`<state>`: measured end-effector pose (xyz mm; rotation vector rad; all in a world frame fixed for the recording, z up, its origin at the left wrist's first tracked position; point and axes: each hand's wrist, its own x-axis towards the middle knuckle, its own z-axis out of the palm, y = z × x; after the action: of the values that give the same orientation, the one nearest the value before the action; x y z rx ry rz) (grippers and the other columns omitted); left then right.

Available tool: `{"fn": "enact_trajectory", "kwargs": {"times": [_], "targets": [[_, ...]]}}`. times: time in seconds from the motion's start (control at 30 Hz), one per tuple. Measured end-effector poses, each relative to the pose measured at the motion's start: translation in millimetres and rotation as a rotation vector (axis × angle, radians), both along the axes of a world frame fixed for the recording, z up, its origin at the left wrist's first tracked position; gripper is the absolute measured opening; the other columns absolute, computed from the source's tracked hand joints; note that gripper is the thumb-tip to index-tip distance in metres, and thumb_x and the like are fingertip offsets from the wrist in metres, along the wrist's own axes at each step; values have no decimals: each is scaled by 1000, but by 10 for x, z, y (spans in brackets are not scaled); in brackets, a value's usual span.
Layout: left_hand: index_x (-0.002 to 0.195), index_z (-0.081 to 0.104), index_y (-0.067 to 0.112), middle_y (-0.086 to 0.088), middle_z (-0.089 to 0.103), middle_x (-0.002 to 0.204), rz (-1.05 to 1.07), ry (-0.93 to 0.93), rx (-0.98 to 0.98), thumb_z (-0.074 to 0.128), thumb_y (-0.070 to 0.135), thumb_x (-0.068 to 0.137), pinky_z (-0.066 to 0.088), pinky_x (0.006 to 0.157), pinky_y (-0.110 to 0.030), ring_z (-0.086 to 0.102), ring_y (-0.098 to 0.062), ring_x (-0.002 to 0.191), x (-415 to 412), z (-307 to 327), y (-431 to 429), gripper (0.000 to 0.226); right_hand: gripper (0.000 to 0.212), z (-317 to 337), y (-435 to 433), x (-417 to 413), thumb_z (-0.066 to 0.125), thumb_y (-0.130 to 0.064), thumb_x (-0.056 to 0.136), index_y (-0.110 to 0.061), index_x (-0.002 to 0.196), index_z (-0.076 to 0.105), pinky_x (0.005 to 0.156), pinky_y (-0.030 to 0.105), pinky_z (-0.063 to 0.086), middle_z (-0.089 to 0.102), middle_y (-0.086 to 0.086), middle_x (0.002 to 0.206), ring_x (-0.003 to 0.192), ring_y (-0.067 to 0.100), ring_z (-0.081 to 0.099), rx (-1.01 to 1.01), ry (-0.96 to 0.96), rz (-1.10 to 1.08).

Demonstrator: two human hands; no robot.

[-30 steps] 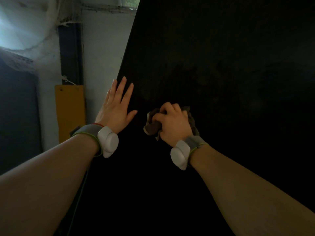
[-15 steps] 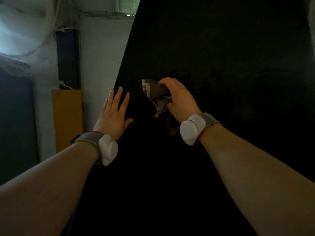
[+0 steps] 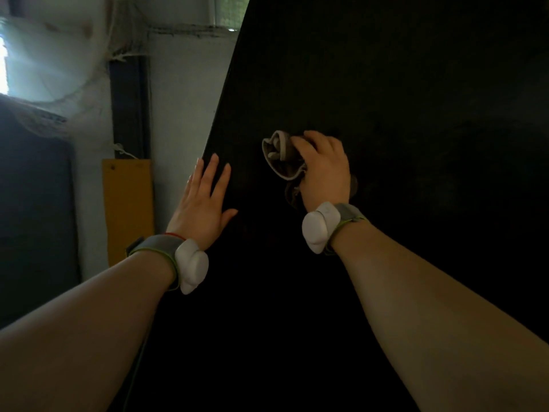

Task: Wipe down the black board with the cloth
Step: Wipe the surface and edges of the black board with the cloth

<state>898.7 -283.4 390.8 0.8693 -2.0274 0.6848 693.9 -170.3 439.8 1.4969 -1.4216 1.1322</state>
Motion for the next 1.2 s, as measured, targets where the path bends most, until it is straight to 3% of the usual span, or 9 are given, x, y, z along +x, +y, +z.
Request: {"fn": "enact_trajectory", "kwargs": {"times": [0.07, 0.2, 0.3, 0.43, 0.53, 0.67, 0.9, 1.2], "targets": [[147, -3, 18, -11, -3, 157, 5, -1, -13, 58, 39, 85, 11, 113, -49, -14, -23, 138, 2, -9, -3, 90, 56, -58, -56, 38, 51, -7, 91, -19, 144, 38, 115, 41, 17, 26, 6, 155, 140, 30, 20, 53, 9, 3], [149, 2, 16, -11, -2, 157, 14, 5, -18, 59, 39, 85, 11, 112, -48, -14, -22, 137, -9, 2, -1, 89, 87, -119, -171, 62, 63, -45, 80, -26, 151, 17, 113, 57, -2, 0, 3, 160, 145, 33, -4, 175, 32, -69], [150, 2, 16, -10, -4, 158, 16, 2, -23, 58, 39, 85, 10, 112, -46, -14, -22, 138, -3, -16, -11, 89, 89, -121, -252, 34, 65, -49, 81, -36, 150, 10, 109, 64, -8, -6, 1, 160, 144, 35, -11, 159, 12, -123], [149, -3, 19, -5, -10, 157, 9, -31, -10, 56, 48, 83, 9, 112, -45, -18, -21, 138, 32, 11, 13, 93, 88, -110, -315, 97, 66, -45, 82, -42, 148, 9, 109, 67, 3, -5, 3, 158, 142, 37, -4, 165, -56, -205], [150, 1, 15, -10, -8, 157, 9, -85, -12, 61, 52, 79, 9, 112, -44, -14, -27, 141, 80, 5, 78, 100, 75, -107, -294, 123, 61, -27, 88, -41, 147, 17, 105, 64, 18, 6, 7, 155, 137, 39, 10, 149, -76, -188], [150, 3, 11, -14, -8, 157, 13, -102, -17, 67, 47, 78, 7, 114, -43, -11, -34, 143, 96, -7, 145, 103, 64, -90, -229, 132, 52, -11, 91, -40, 143, 30, 101, 58, 25, 14, 7, 151, 130, 39, 19, 151, -93, -122], [150, 1, 11, -14, -11, 157, 31, -87, 5, 68, 45, 79, 8, 115, -46, -12, -34, 143, 58, -5, 170, 104, 54, -271, -120, 171, 55, -17, 90, -37, 138, 42, 98, 52, 28, 22, 6, 149, 126, 37, 25, 179, 7, -82], [150, 6, 11, -16, -6, 157, 29, -33, 32, 70, 39, 79, 4, 115, -46, -10, -36, 143, 108, -406, 186, 99, 53, -885, 33, 188, 53, -34, 91, -42, 141, 35, 98, 45, 25, 20, 4, 148, 125, 33, 24, 410, 253, -19]]}}
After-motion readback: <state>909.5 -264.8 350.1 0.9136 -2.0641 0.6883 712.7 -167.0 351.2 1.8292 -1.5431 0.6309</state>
